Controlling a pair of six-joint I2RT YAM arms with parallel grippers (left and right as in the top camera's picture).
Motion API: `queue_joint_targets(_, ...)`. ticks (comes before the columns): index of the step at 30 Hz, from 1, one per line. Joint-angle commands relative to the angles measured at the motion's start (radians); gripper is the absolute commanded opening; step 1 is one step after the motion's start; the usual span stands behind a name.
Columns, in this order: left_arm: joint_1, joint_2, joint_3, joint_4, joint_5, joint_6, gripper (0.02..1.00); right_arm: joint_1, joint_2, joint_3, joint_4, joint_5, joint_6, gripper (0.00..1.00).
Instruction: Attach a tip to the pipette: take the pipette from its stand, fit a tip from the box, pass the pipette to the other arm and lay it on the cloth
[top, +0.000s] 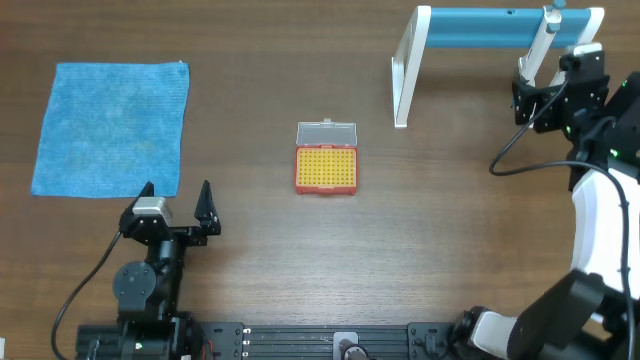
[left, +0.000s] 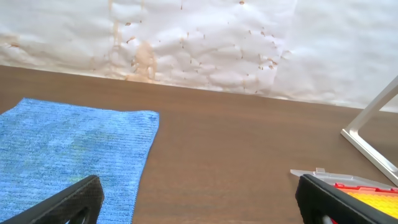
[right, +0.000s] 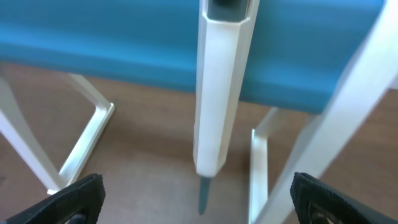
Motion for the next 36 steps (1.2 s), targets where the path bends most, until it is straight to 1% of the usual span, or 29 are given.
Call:
queue_joint_targets(1, -0.003, -0.008, -0.001, -0.009, -0.010, 0.013, 1.000, -0.005, 0.060, 0.018, 0.080, -0.048, 0.074, 0.976)
queue_joint_targets(7, -0.003, -0.008, -0.001, -0.009, -0.010, 0.013, 1.000, -0.004, 0.098, 0.018, 0.168, -0.048, 0.133, 0.976)
queue_joint_targets(16, -0.003, -0.008, -0.001, -0.009, -0.010, 0.013, 1.000, 0.013, 0.156, 0.018, 0.250, -0.048, 0.186, 0.976)
queue_joint_targets(25, -0.003, -0.008, -0.001, -0.009, -0.010, 0.013, 1.000, 0.034, 0.163, 0.018, 0.286, -0.037, 0.190, 0.987)
queue_joint_targets(28, -0.003, -0.008, -0.001, -0.009, -0.010, 0.013, 1.000, 0.038, 0.166, 0.018, 0.294, -0.013, 0.208, 0.912)
queue_joint_targets(32, -0.003, -0.008, -0.001, -0.009, -0.010, 0.013, 1.000, 0.042, 0.169, 0.018, 0.301, -0.010, 0.208, 0.814)
queue_joint_targets(36, -0.003, -0.008, -0.001, -0.009, -0.010, 0.013, 1.000, 0.044, 0.169, 0.018, 0.301, -0.010, 0.208, 0.757)
